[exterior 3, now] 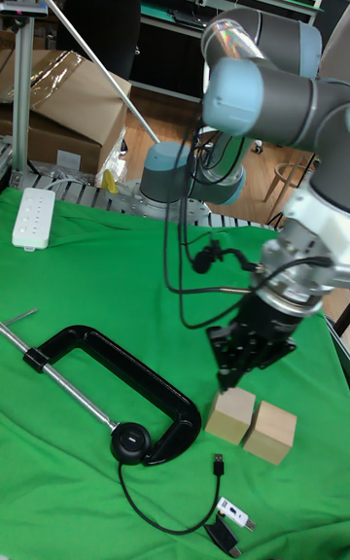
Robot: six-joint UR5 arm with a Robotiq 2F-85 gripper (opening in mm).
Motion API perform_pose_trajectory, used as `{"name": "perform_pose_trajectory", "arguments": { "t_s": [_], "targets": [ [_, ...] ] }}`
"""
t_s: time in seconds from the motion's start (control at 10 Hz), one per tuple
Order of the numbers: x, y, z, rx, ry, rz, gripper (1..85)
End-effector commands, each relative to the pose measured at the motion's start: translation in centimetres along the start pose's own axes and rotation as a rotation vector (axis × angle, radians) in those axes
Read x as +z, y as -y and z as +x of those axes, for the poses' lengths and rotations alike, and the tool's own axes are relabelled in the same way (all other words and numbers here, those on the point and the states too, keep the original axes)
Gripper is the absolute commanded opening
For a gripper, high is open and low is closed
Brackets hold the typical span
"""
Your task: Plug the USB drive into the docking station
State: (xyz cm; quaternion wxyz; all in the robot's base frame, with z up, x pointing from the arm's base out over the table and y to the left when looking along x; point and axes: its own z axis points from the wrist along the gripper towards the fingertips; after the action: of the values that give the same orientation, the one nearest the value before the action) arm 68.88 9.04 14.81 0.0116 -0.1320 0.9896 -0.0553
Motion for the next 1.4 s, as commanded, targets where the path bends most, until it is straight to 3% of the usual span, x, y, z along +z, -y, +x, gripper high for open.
{"name": "perform_pose_trajectory", "arguments": {
  "t_s": [0.0, 0.1, 0.2, 0.3, 0.4, 0.5, 0.6, 0.7, 0.8, 0.9, 1.0, 1.3],
  "targets": [
    [0.2, 6.1, 1.0, -0.049, -0.016, -0.003, 1.7],
    [0.8, 7.2, 1.6, -0.095, -0.014, 0.001, 1.7],
    [1.2, 6.0, 1.8, -0.153, -0.01, -0.037, 1.7],
    [1.0, 3.0, 1.9, -0.173, -0.036, -0.081, 1.7],
    [0.8, 1.9, 3.5, -0.184, -0.091, -0.13, 1.7],
    [0.8, 1.8, 3.2, -0.156, -0.082, -0.131, 1.7],
    [1.0, 3.2, 2.2, -0.202, -0.048, -0.073, 1.7],
    [1.1, 3.6, 1.2, -0.261, -0.01, -0.058, 1.7],
    [1.1, 4.2, 0.6, -0.404, 0.014, -0.029, 1.7],
    [1.1, 4.2, 0.9, -0.545, 0.006, -0.031, 1.7],
    [1.1, 3.5, 1.0, -0.612, 0.01, -0.058, 1.7],
    [2.2, 6.1, -0.4, -0.712, 0.063, -0.016, 1.7]
  ]
}}
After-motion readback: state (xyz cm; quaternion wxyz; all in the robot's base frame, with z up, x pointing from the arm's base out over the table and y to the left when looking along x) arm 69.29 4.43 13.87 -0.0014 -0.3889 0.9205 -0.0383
